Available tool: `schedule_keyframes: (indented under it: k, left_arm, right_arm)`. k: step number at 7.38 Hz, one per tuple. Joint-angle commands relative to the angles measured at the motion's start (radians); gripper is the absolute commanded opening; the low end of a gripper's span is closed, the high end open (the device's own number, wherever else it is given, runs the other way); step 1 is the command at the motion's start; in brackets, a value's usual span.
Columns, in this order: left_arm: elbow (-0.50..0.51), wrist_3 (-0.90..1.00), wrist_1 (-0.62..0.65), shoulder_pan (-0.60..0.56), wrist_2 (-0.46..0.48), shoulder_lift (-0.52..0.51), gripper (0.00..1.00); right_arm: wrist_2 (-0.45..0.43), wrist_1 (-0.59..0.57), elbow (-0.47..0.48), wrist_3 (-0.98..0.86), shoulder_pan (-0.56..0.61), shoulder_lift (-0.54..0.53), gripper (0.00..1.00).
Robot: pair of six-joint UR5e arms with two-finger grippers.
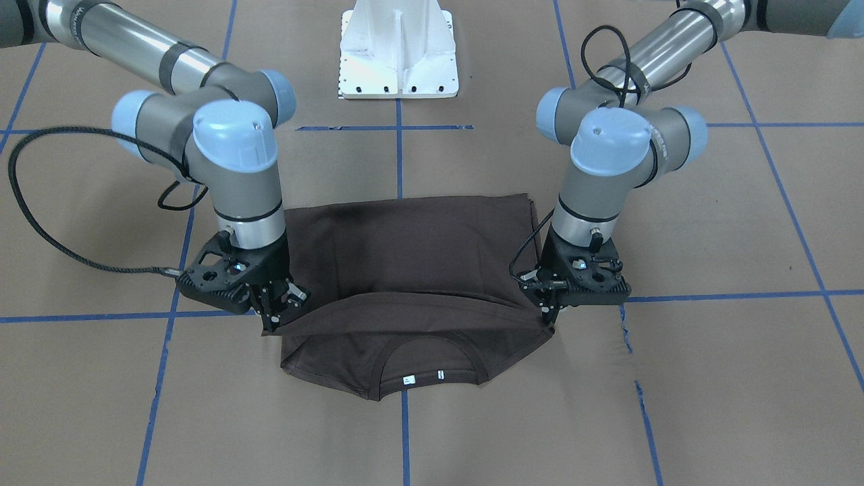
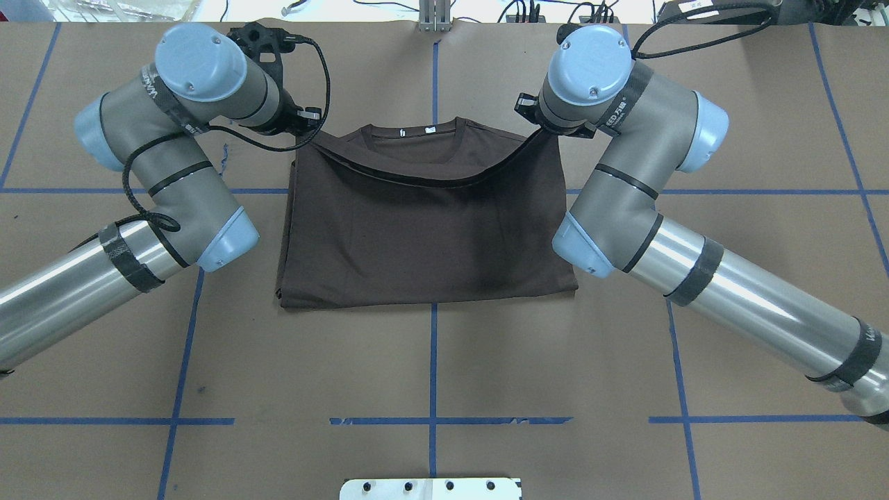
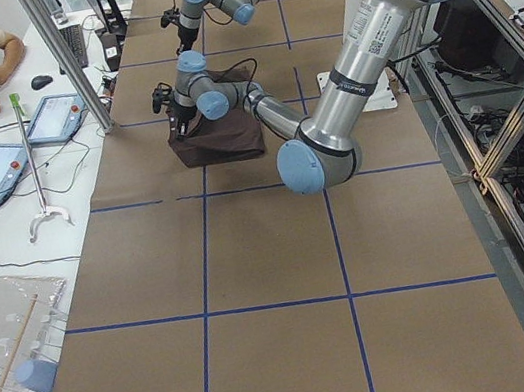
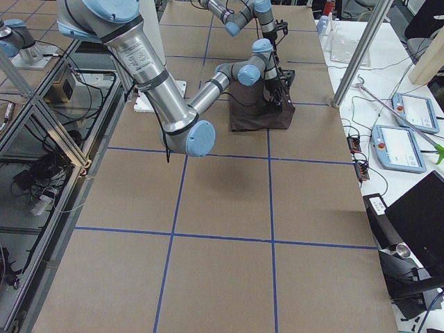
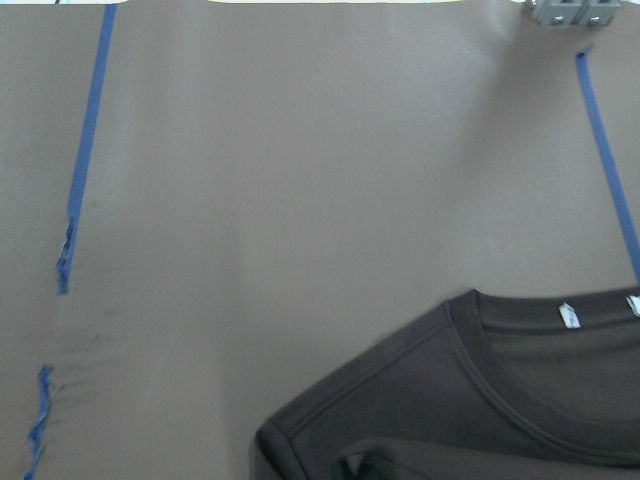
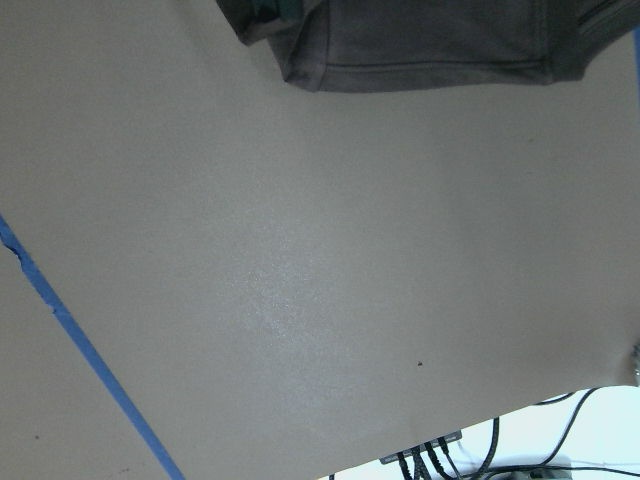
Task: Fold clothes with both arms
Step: 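Release the hem and move the left gripper to the folded shirt's side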
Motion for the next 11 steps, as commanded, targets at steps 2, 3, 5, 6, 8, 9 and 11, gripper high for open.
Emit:
schedule_keyframes:
  k: [2, 3, 5, 6, 8, 9, 11]
  left_arm:
    - [0.111, 0.005, -0.059, 0.002, 0.031, -0.013, 0.0]
    - [0.111, 0.005, -0.059, 0.003, 0.03, -0.008, 0.0]
    - [0.088, 0.071, -0.056, 0.002, 0.03, 0.01, 0.99]
    - [0.005, 0.13, -0.053, 0.0, 0.028, 0.072, 1.0]
    - [-0.213, 0.155, -0.057, 0.008, 0.021, 0.253, 1.0]
    - [-0.308, 0.143, -0.059, 0.017, 0.019, 0.338, 1.0]
    - [-0.412, -0.11, -0.103, 0.133, 0.021, 0.435, 0.86]
  right_arm:
    - [0.0, 0.093, -0.133, -0.003, -0.005, 0.006, 0.0]
    - [-0.001, 0.093, -0.133, -0.027, -0.005, 0.006, 0.0]
    - [-0.006, 0.091, -0.13, -0.043, -0.011, 0.008, 1.0]
    - [0.005, 0.094, -0.11, -0.097, -0.002, 0.011, 1.0]
    - [0.107, 0.097, -0.073, -0.205, 0.039, -0.009, 1.0]
    - [0.108, 0.097, -0.038, -0.205, 0.039, -0.03, 1.0]
    - [0.106, 0.097, -0.007, -0.205, 0.039, -0.05, 1.0]
